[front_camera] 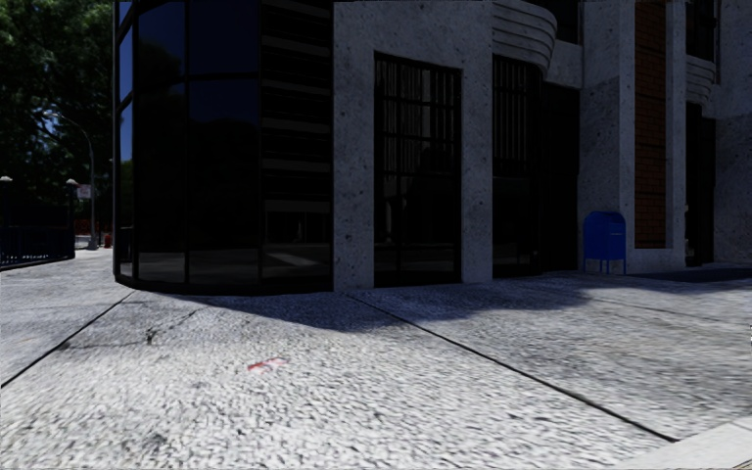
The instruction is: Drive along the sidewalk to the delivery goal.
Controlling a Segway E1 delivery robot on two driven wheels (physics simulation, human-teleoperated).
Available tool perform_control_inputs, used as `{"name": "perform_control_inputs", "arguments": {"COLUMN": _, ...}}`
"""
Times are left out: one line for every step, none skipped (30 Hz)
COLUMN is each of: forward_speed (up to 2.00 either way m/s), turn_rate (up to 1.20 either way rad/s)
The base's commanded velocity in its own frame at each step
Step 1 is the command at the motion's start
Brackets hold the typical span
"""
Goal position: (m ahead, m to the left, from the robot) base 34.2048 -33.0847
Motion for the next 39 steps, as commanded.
{"name": "perform_control_inputs", "arguments": {"forward_speed": 1.96, "turn_rate": -0.49}}
{"name": "perform_control_inputs", "arguments": {"forward_speed": 1.96, "turn_rate": -0.49}}
{"name": "perform_control_inputs", "arguments": {"forward_speed": 1.94, "turn_rate": -0.49}}
{"name": "perform_control_inputs", "arguments": {"forward_speed": 1.94, "turn_rate": -0.49}}
{"name": "perform_control_inputs", "arguments": {"forward_speed": 1.79, "turn_rate": -0.49}}
{"name": "perform_control_inputs", "arguments": {"forward_speed": 1.65, "turn_rate": -0.49}}
{"name": "perform_control_inputs", "arguments": {"forward_speed": 1.65, "turn_rate": -0.49}}
{"name": "perform_control_inputs", "arguments": {"forward_speed": 1.57, "turn_rate": -0.49}}
{"name": "perform_control_inputs", "arguments": {"forward_speed": 1.48, "turn_rate": -0.49}}
{"name": "perform_control_inputs", "arguments": {"forward_speed": 1.42, "turn_rate": -0.49}}
{"name": "perform_control_inputs", "arguments": {"forward_speed": 1.42, "turn_rate": -0.49}}
{"name": "perform_control_inputs", "arguments": {"forward_speed": 1.41, "turn_rate": -0.49}}
{"name": "perform_control_inputs", "arguments": {"forward_speed": 1.41, "turn_rate": -0.49}}
{"name": "perform_control_inputs", "arguments": {"forward_speed": 1.41, "turn_rate": -0.49}}
{"name": "perform_control_inputs", "arguments": {"forward_speed": 1.41, "turn_rate": -0.49}}
{"name": "perform_control_inputs", "arguments": {"forward_speed": 1.41, "turn_rate": -0.49}}
{"name": "perform_control_inputs", "arguments": {"forward_speed": 1.41, "turn_rate": -0.49}}
{"name": "perform_control_inputs", "arguments": {"forward_speed": 1.39, "turn_rate": -0.49}}
{"name": "perform_control_inputs", "arguments": {"forward_speed": 1.39, "turn_rate": -0.49}}
{"name": "perform_control_inputs", "arguments": {"forward_speed": 1.38, "turn_rate": -0.49}}
{"name": "perform_control_inputs", "arguments": {"forward_speed": 1.37, "turn_rate": -0.49}}
{"name": "perform_control_inputs", "arguments": {"forward_speed": 1.35, "turn_rate": -0.49}}
{"name": "perform_control_inputs", "arguments": {"forward_speed": 1.35, "turn_rate": -0.49}}
{"name": "perform_control_inputs", "arguments": {"forward_speed": 1.34, "turn_rate": -0.49}}
{"name": "perform_control_inputs", "arguments": {"forward_speed": 1.33, "turn_rate": -0.49}}
{"name": "perform_control_inputs", "arguments": {"forward_speed": 1.31, "turn_rate": -0.49}}
{"name": "perform_control_inputs", "arguments": {"forward_speed": 1.31, "turn_rate": -0.49}}
{"name": "perform_control_inputs", "arguments": {"forward_speed": 1.31, "turn_rate": -0.49}}
{"name": "perform_control_inputs", "arguments": {"forward_speed": 1.30, "turn_rate": -0.49}}
{"name": "perform_control_inputs", "arguments": {"forward_speed": 1.30, "turn_rate": -0.49}}
{"name": "perform_control_inputs", "arguments": {"forward_speed": 1.30, "turn_rate": -0.49}}
{"name": "perform_control_inputs", "arguments": {"forward_speed": 1.29, "turn_rate": -0.49}}
{"name": "perform_control_inputs", "arguments": {"forward_speed": 1.29, "turn_rate": -0.49}}
{"name": "perform_control_inputs", "arguments": {"forward_speed": 1.30, "turn_rate": -0.49}}
{"name": "perform_control_inputs", "arguments": {"forward_speed": 1.30, "turn_rate": -0.49}}
{"name": "perform_control_inputs", "arguments": {"forward_speed": 1.90, "turn_rate": -0.49}}
{"name": "perform_control_inputs", "arguments": {"forward_speed": 1.95, "turn_rate": -0.49}}
{"name": "perform_control_inputs", "arguments": {"forward_speed": 1.96, "turn_rate": -0.49}}
{"name": "perform_control_inputs", "arguments": {"forward_speed": 1.97, "turn_rate": -0.49}}
